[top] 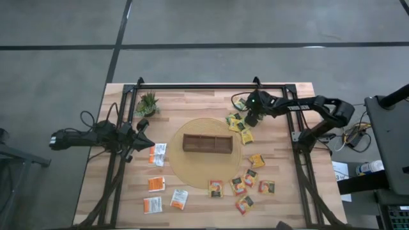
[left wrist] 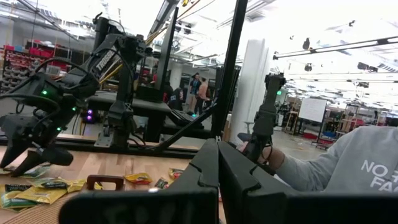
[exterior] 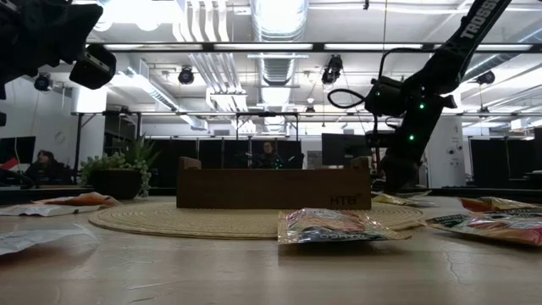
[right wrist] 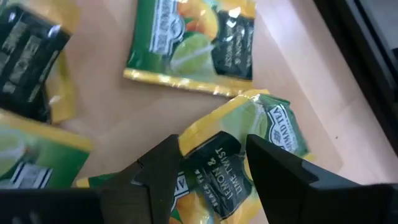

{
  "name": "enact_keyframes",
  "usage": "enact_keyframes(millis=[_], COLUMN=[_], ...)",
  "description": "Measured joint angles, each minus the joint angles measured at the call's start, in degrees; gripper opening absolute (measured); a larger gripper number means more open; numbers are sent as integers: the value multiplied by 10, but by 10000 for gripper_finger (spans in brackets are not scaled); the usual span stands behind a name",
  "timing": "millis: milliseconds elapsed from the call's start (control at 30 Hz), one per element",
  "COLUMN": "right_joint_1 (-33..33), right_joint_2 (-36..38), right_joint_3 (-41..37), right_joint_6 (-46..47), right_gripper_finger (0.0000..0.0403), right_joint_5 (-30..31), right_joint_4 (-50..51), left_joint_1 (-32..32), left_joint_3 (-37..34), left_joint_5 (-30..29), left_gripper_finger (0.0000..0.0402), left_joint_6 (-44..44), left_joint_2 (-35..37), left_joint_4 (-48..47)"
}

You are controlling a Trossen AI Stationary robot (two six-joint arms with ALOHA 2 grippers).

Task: Pick & Place Tea
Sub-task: Put the yellow tea bag into the right of the wooden organizer

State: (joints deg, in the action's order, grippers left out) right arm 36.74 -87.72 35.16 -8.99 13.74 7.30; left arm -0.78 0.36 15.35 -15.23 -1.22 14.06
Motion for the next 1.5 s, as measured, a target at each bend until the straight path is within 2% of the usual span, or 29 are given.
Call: enact_keyframes(millis=[233, 567, 1033, 1233, 1500], right_joint_1=[8, 9, 3, -12, -54], right_joint_2=[-14, -17, -6, 42, 146], right_joint_3=[0, 3, 48, 48, 48], right_joint_6=[0, -2, 36, 41, 77], right_gripper_finger=[155, 16, 8, 8, 8], right_joint_5=[0, -19, -22, -22, -23], right_joint_4=[-19, -15, 62, 87, 143], left_joint_1=[0, 0, 0, 0, 0], left_joint_3=[0, 0, 0, 0, 0], left_joint_5=[0, 0, 0, 0, 0], left_gripper_finger=[0, 0, 0, 0, 0], left_joint_6=[0, 0, 0, 0, 0], left_joint_2=[0, 0, 0, 0, 0], left_joint_4=[0, 0, 0, 0, 0])
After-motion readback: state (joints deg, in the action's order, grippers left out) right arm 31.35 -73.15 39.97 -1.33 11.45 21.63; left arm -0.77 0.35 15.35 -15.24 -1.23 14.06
